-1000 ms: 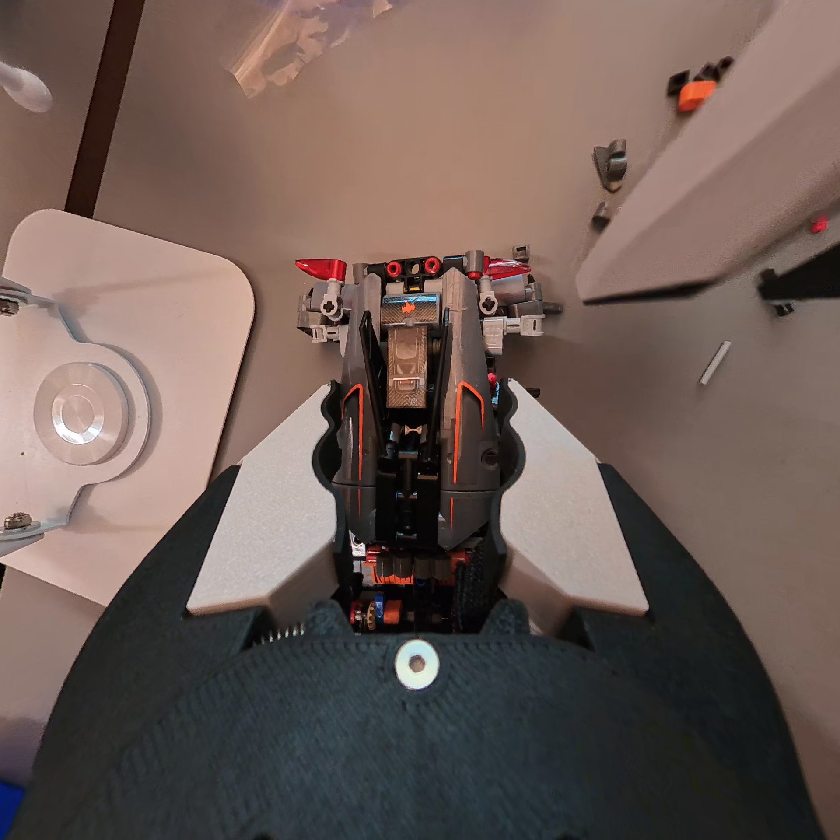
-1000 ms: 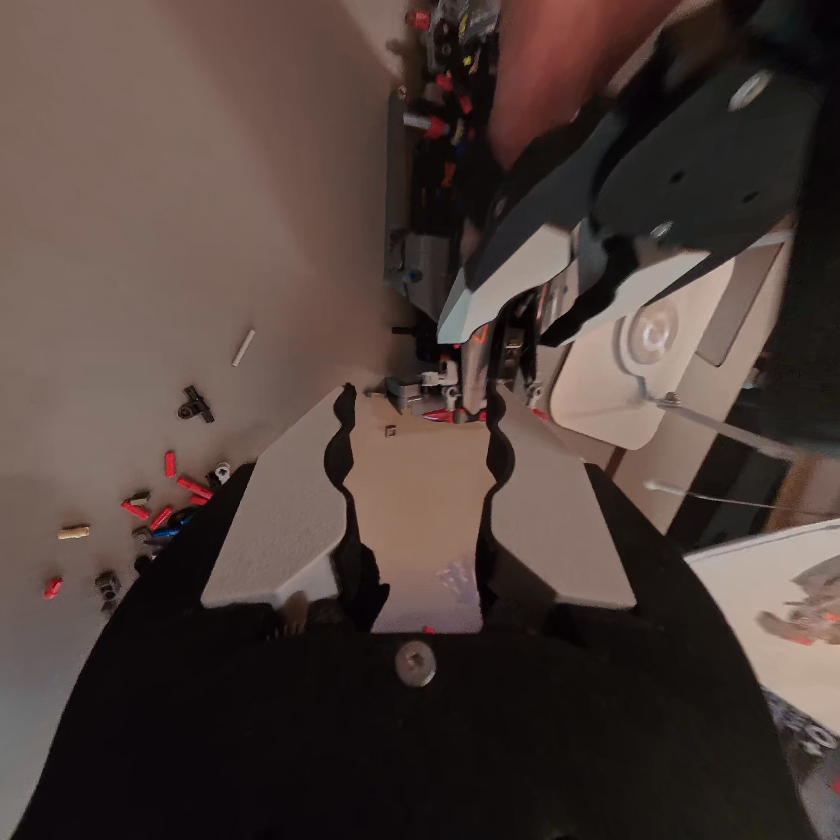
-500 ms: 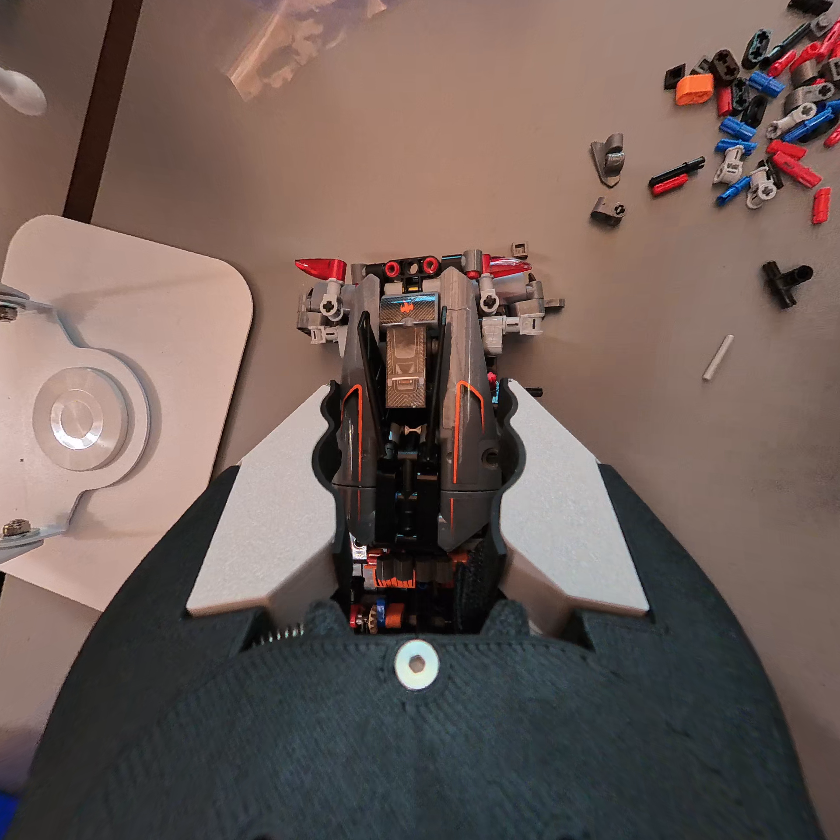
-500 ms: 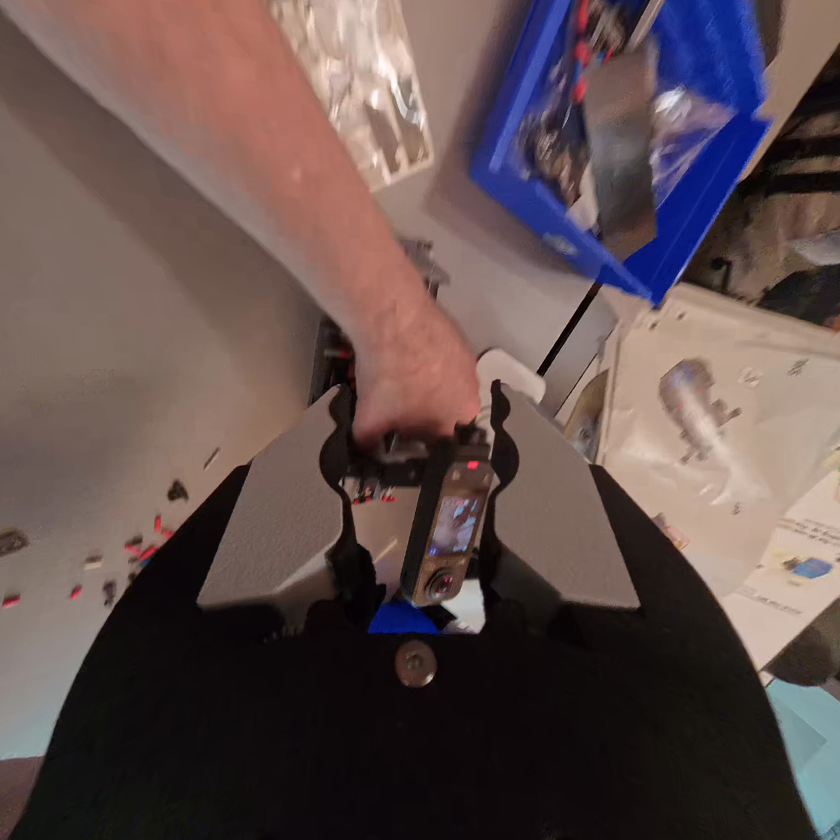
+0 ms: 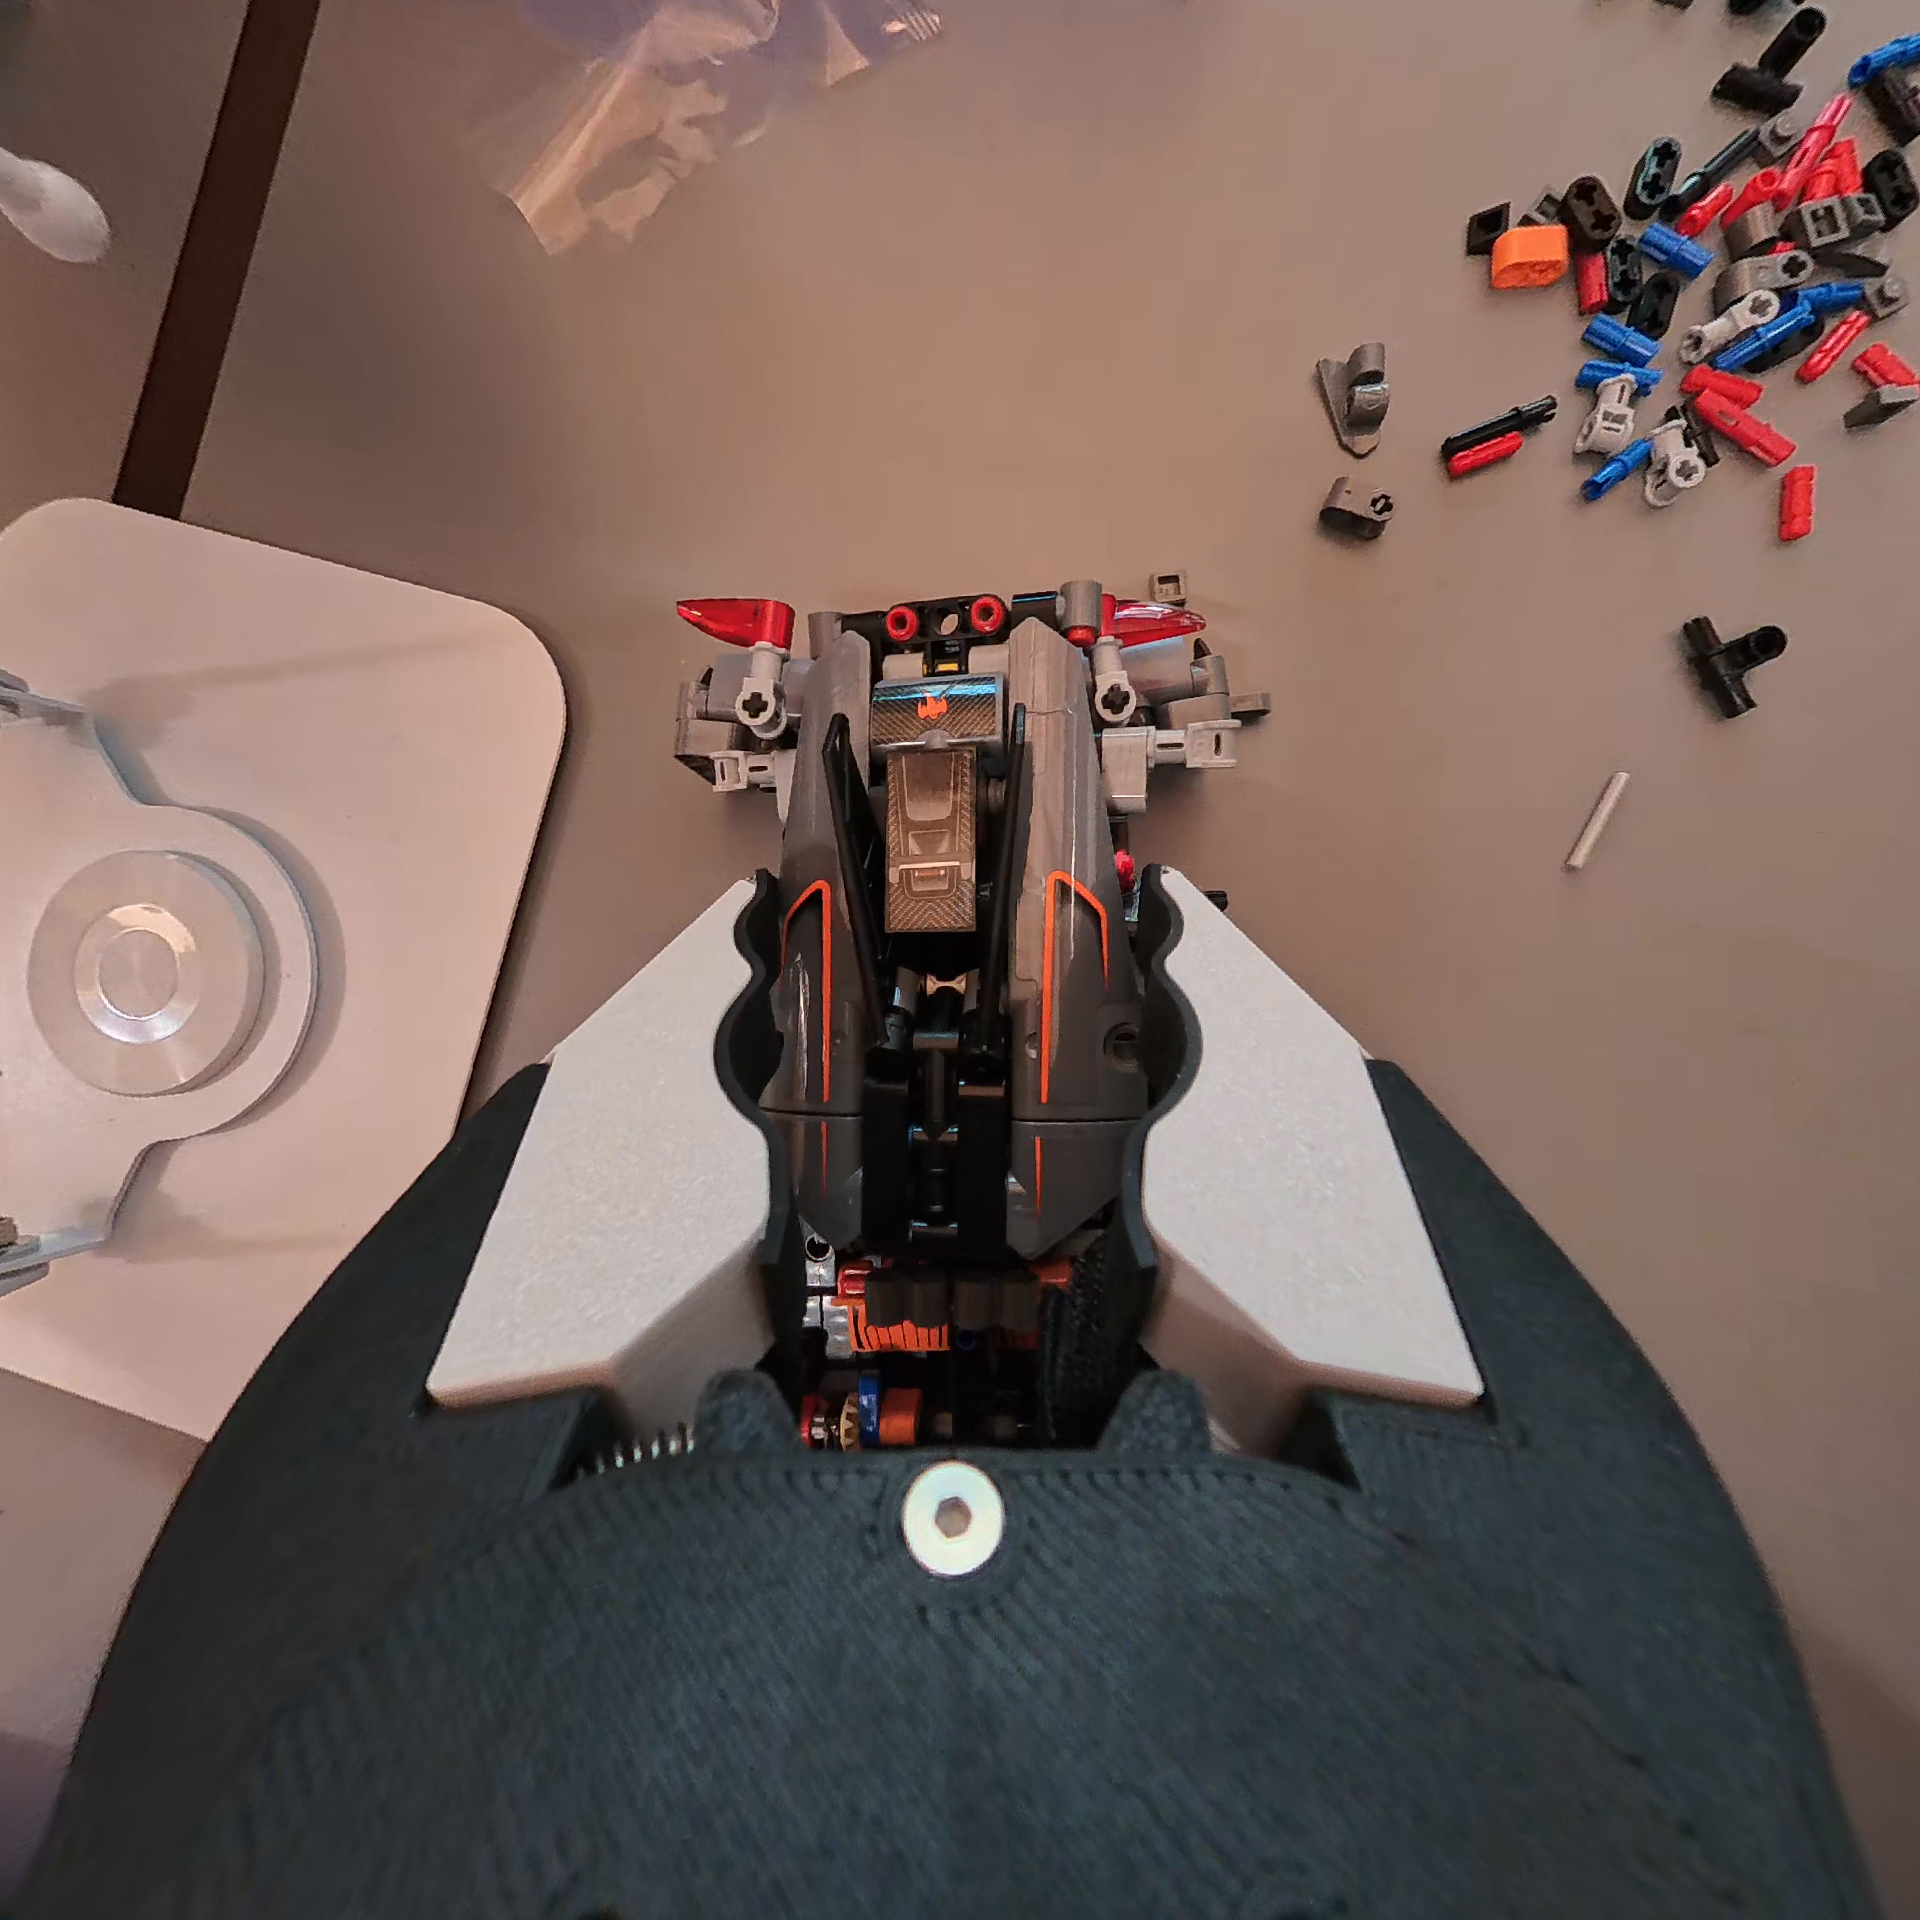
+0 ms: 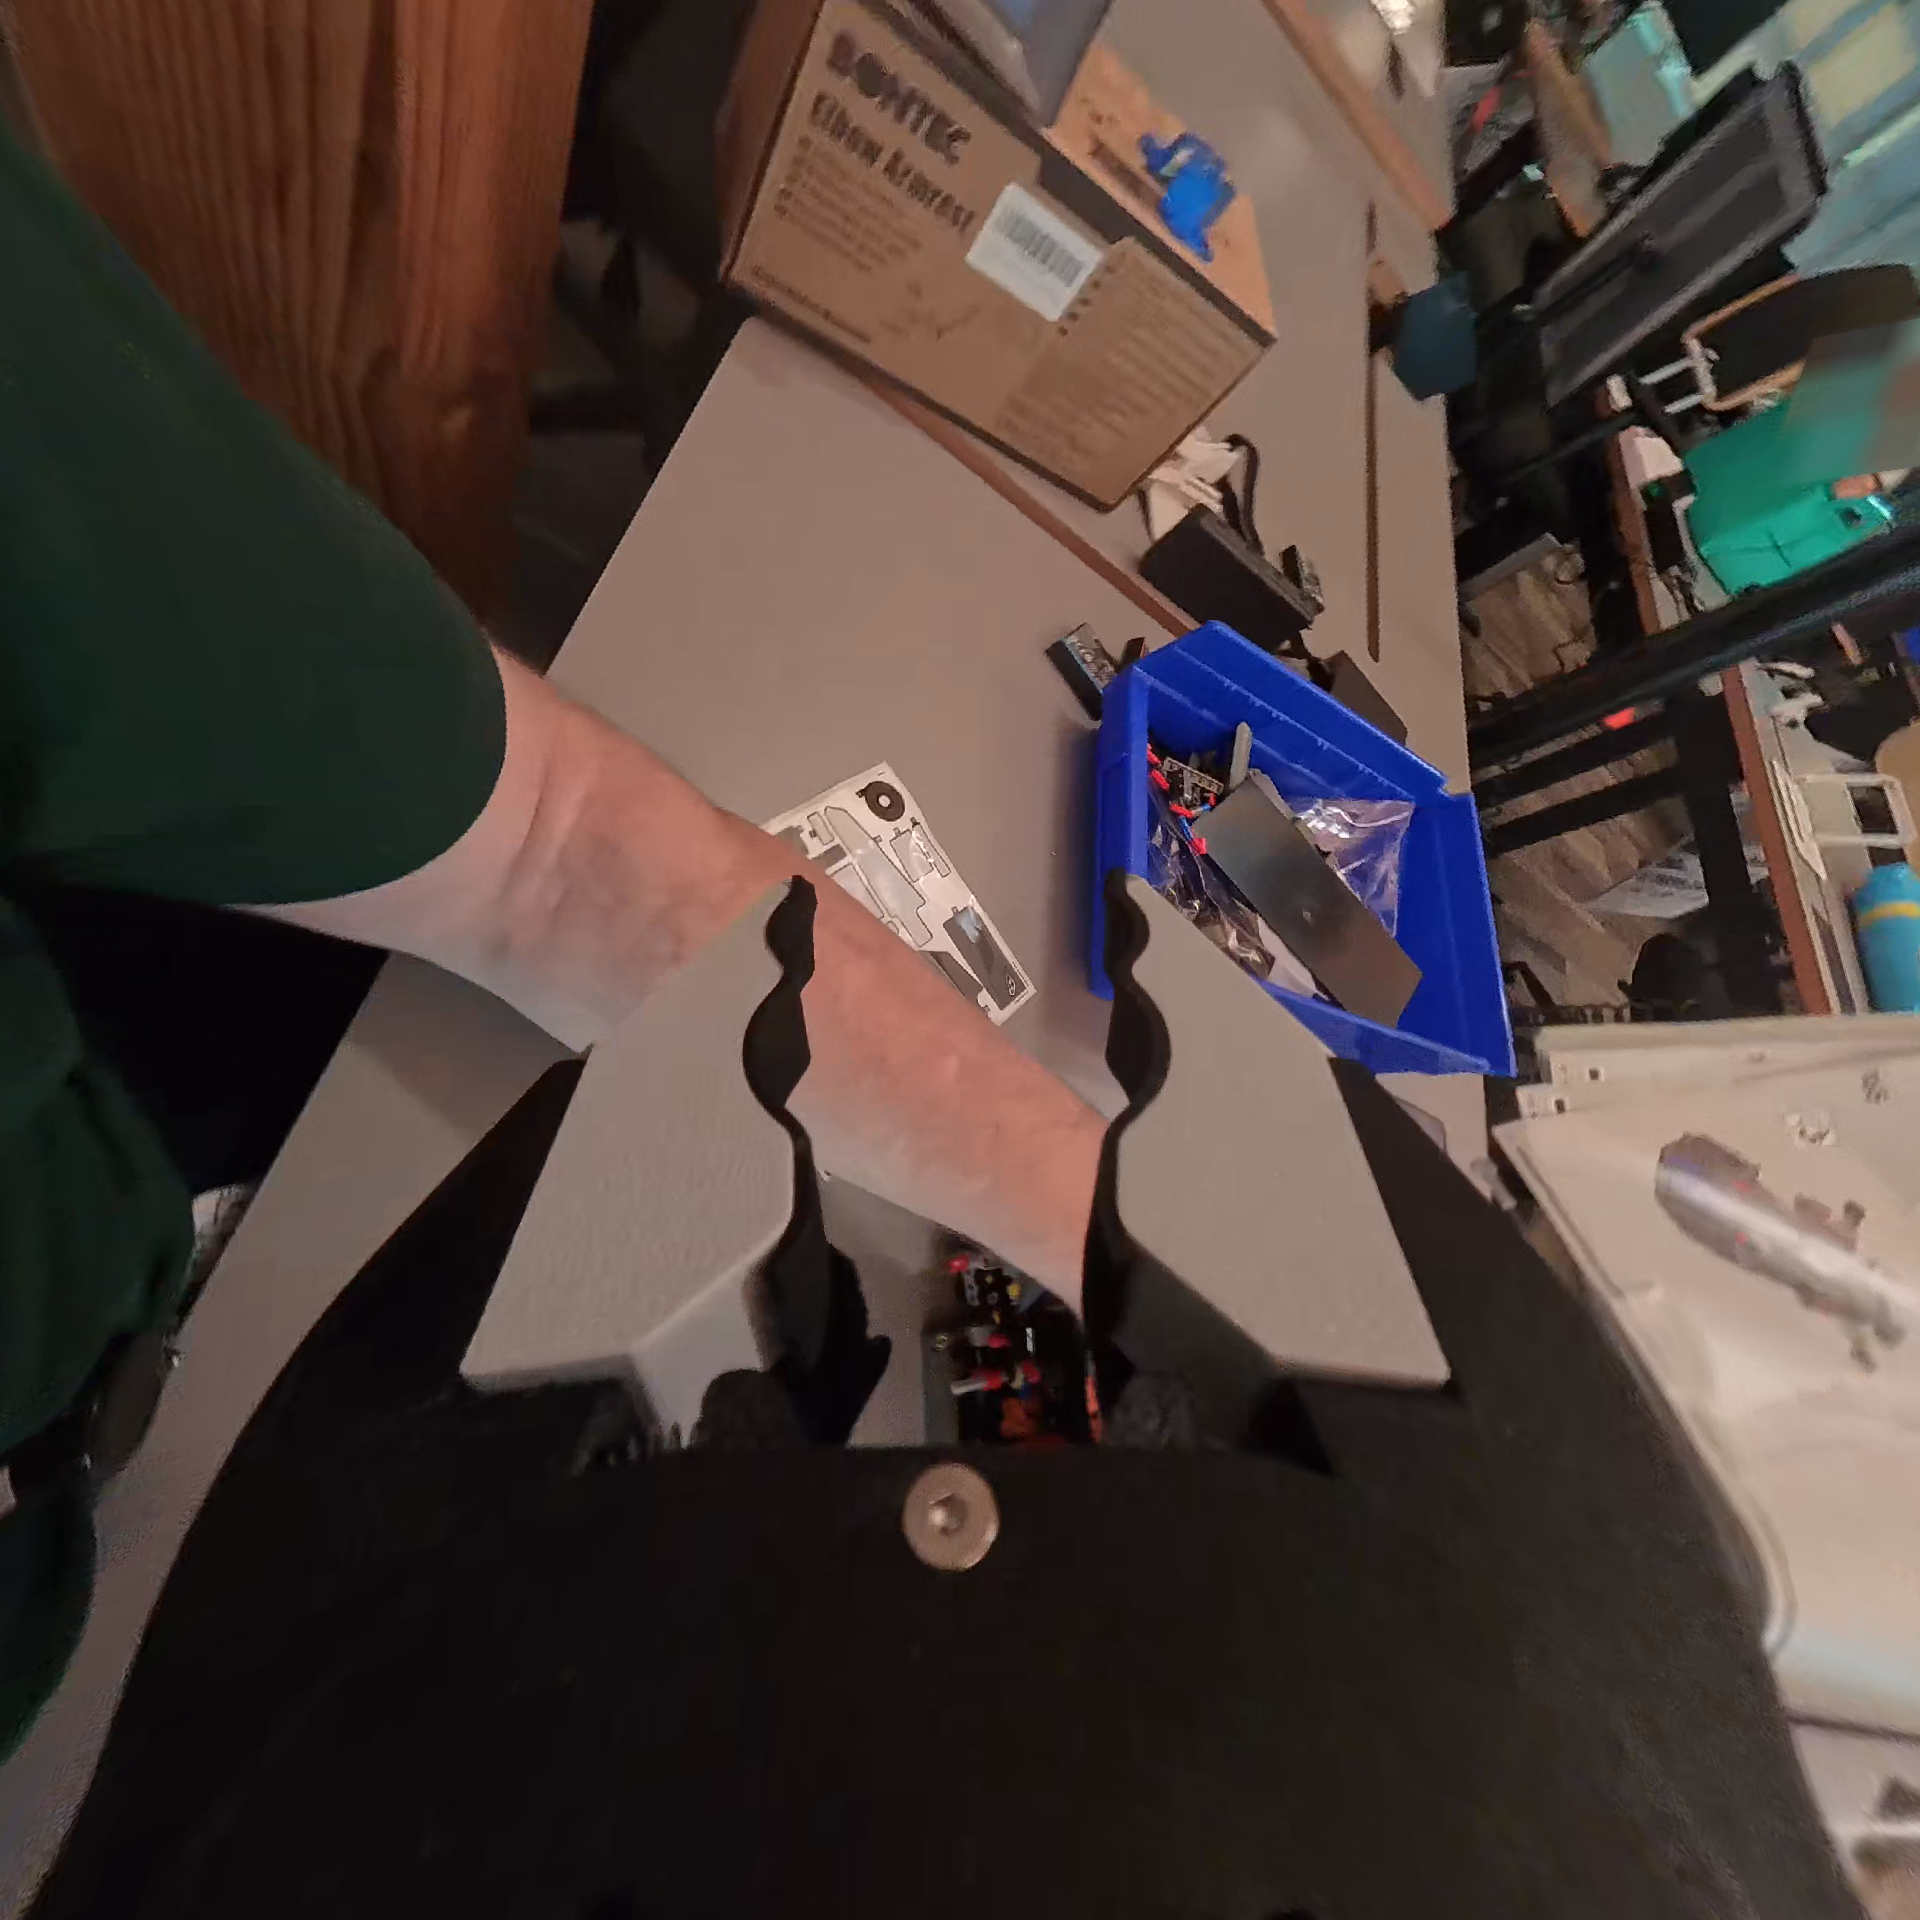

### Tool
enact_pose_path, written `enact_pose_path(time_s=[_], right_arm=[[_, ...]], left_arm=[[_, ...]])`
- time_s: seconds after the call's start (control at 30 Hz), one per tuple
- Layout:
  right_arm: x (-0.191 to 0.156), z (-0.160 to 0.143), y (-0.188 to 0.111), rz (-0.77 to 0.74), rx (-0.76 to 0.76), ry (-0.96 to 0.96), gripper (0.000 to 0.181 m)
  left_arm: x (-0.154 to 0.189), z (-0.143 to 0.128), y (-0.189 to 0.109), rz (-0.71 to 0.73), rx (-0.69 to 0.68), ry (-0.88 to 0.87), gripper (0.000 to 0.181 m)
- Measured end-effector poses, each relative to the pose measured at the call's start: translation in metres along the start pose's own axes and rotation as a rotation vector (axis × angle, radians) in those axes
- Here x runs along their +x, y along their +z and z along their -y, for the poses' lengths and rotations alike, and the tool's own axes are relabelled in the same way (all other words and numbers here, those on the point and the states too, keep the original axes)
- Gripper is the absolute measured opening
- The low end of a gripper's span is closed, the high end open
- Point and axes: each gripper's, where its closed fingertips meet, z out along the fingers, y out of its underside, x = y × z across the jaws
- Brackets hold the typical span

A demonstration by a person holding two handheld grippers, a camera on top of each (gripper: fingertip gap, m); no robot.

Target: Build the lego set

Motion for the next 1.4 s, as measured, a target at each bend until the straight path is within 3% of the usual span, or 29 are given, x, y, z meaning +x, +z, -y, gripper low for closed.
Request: enact_pose_path(time_s=[0.03, 0.23, 0.43, 0.63, 0.83, 1.1, 1.23, 1.4], right_arm=[[0.001, -0.003, -0.003, -0.022, 0.029, 0.042, 0.054], [-0.001, -0.025, -0.02, -0.128, 0.233, 0.248, 0.057], [0.0, -0.067, -0.032, -0.24, 0.36, 0.39, 0.064], [-0.004, -0.103, -0.024, -0.311, 0.382, 0.43, 0.065], [0.0, -0.108, -0.015, -0.312, 0.459, 0.494, 0.067], [0.003, -0.116, -0.015, -0.315, 0.475, 0.514, 0.067], [0.002, -0.121, -0.014, -0.311, 0.469, 0.524, 0.067], [-0.001, -0.12, -0.01, -0.289, 0.465, 0.519, 0.066]], left_arm=[[0.0, 0.0, 0.0, -0.003, 0.002, -0.003, 0.067], [0.0, 0.001, -0.002, -0.023, 0.02, -0.028, 0.067], [-0.003, 0.002, -0.01, -0.048, 0.058, -0.056, 0.064], [-0.03, 0.003, -0.052, -0.023, 0.195, -0.152, 0.066], [-0.046, -0.011, -0.087, 0.01, 0.241, -0.192, 0.065], [-0.007, -0.041, -0.055, -0.145, -0.006, -0.084, 0.057], [0.002, -0.031, -0.05, -0.165, 0.014, -0.043, 0.055], [-0.002, -0.037, -0.04, -0.124, -0.035, -0.028, 0.057]])
